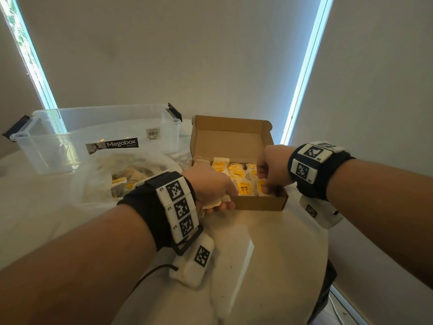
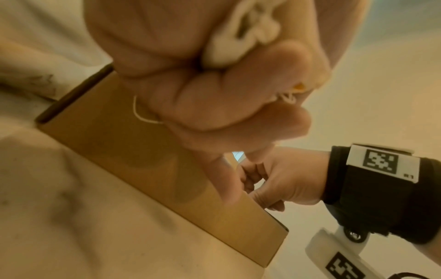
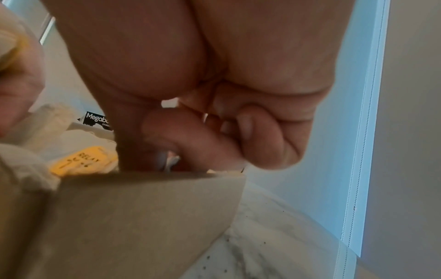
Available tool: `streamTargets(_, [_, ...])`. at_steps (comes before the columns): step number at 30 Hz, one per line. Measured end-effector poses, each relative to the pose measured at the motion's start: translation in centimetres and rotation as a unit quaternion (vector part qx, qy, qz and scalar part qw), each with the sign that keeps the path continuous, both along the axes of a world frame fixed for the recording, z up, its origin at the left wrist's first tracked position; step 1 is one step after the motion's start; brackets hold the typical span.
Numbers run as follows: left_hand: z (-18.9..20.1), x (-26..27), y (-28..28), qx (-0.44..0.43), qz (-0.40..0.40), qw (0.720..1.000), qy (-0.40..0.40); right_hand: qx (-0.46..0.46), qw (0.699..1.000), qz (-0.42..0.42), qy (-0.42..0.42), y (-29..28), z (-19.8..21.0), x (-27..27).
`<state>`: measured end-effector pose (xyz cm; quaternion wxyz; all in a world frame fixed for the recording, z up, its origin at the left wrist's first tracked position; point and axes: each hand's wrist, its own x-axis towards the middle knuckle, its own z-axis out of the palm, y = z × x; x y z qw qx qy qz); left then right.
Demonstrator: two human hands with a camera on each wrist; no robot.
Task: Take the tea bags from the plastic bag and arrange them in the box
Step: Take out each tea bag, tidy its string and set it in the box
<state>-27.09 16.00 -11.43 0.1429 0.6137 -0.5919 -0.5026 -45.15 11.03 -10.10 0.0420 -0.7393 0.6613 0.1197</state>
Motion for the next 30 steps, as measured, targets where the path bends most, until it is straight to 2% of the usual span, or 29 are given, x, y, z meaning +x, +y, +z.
streamTargets(5, [-0.1,0.0,0.0,0.002,0.012,1.0,0.019,-0.018,1.0,-0.018,-0.007,-0.1,-0.2,-0.1])
streamTargets(10, [-0.1,0.0,0.1,0.016,0.007,1.0,0.019,0.026,0.999,-0.021,-0.035,0.1,0.5,-0.6])
streamTargets(14, [0.0,0.0,0.1,0.002,0.006,1.0,0.012,-0.002,1.0,0.001,0.012,0.0,-0.3,-0.5])
streamTargets(19, [0.2,0.1,0.2,0.004,0.0,1.0,0.003,-0.012,1.0,-0.001,-0.019,0.2,0.2,-0.2])
streamTargets(23, [0.1,0.2,0.2,0.001,0.01,1.0,0.011,-0.015,1.0,0.022,0.0,0.3,0.1,0.5])
streamTargets(26, [0.0,0.3,0.0,-0.001,0.008,1.0,0.02,-0.024,0.999,0.026,-0.015,0.2,0.0,0.7])
streamTargets(28, [0.0,0.6,0.0,0.012,0.007,0.999,0.047,-0.032,0.999,0.018,-0.033,0.2,0.4,0.7])
streamTargets(30, [0.2,0.8,0.0,0.041,0.018,0.992,0.12,-0.048,0.998,0.009,-0.044,0.3,1.0,0.5])
